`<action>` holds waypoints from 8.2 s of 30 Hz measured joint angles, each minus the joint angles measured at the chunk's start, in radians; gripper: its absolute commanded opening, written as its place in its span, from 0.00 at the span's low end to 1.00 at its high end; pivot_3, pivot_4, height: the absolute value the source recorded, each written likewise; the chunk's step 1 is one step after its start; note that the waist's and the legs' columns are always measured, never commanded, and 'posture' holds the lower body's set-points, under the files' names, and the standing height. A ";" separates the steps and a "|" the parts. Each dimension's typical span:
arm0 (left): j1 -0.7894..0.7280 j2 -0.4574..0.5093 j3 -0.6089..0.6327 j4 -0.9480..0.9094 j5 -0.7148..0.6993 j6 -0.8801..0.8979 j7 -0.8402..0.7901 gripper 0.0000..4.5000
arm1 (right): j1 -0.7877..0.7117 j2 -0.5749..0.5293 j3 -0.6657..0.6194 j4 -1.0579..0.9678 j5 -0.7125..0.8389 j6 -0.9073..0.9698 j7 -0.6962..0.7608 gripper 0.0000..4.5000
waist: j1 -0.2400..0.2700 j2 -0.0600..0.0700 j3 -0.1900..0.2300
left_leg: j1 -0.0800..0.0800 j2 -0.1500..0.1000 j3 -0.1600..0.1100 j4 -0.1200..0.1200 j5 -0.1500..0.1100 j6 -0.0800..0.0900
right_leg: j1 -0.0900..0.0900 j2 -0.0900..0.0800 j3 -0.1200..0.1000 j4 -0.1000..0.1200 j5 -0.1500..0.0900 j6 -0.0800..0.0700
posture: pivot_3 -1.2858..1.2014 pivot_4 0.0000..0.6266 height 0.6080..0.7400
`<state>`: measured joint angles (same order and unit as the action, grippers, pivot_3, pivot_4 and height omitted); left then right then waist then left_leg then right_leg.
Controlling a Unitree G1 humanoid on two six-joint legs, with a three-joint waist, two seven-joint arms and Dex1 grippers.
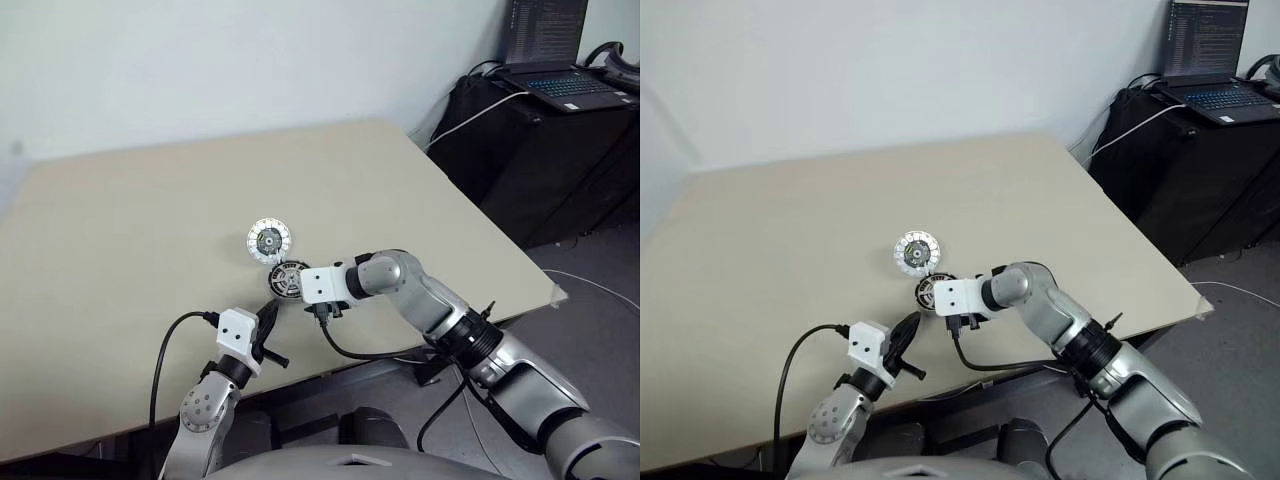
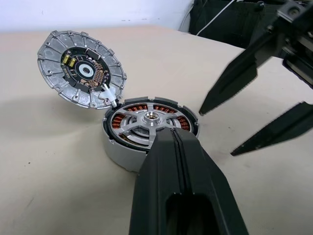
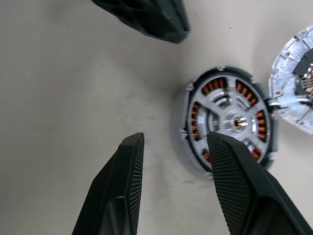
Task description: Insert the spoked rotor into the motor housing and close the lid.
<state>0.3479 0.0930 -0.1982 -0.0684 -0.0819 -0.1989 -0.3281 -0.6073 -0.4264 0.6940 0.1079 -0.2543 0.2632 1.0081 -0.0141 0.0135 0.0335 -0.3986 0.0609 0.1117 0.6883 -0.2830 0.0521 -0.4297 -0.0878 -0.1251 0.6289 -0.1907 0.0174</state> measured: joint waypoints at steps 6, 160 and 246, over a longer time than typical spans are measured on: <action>0.003 -0.010 0.000 0.014 0.000 -0.002 0.001 0.00 | -0.041 0.063 0.019 0.115 -0.034 -0.048 0.003 0.49 | 0.003 0.000 0.000 | 0.000 0.000 0.000 0.000 0.001 0.001 | 0.000 0.000 0.000 0.000 0.000 0.000 | 0.52 0.00 1.00; 0.107 0.104 0.029 -0.058 -0.017 -0.028 -0.050 0.00 | -0.143 -0.033 0.069 0.326 -0.238 -0.550 0.121 0.09 | 0.000 -0.001 -0.001 | 0.003 0.001 0.006 0.002 -0.005 0.002 | 0.001 0.000 0.002 0.001 -0.002 0.000 | 0.52 0.00 1.00; 0.100 0.147 0.037 -0.027 -0.020 -0.050 -0.115 0.00 | 0.513 -0.021 -0.427 -0.341 -0.093 0.195 -0.493 0.01 | 0.002 -0.001 -0.002 | 0.003 0.001 0.005 0.003 -0.008 -0.002 | 0.000 -0.002 0.002 0.004 -0.003 0.000 | 0.52 0.00 1.00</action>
<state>0.4479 0.2400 -0.1614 -0.0956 -0.1021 -0.2493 -0.4434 -0.0942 -0.4471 0.2669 -0.2336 -0.3475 0.4579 0.5152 -0.0124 0.0124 0.0318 -0.3953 0.0615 0.1163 0.6913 -0.2914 0.0499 -0.4300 -0.0897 -0.1228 0.6325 -0.1942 0.0173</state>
